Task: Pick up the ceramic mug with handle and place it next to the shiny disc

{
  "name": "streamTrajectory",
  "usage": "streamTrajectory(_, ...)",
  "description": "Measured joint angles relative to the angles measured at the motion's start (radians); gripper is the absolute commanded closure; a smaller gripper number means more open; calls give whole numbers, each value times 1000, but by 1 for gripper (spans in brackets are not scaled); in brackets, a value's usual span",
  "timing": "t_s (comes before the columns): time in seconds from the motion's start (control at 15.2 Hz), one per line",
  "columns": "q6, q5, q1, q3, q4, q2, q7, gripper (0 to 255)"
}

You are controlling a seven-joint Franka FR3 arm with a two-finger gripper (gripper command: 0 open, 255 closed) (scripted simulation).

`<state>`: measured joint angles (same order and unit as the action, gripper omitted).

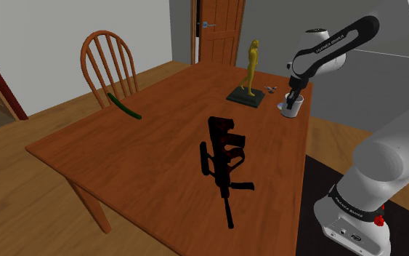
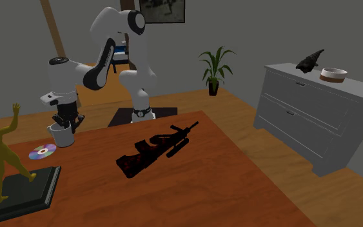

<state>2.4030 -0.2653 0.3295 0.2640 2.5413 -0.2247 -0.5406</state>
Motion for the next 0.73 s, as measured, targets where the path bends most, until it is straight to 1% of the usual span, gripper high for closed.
streamTrajectory(0.13, 0, 0, 0, 0, 0, 0, 0, 255)
streamTrajectory(0.2, 0, 0, 0, 0, 0, 0, 0, 0)
streamTrajectory(0.59, 1, 0, 0, 0, 0, 0, 0, 0)
streamTrajectory(0.73, -45, 3, -3, -7, -15, -31, 1, 0)
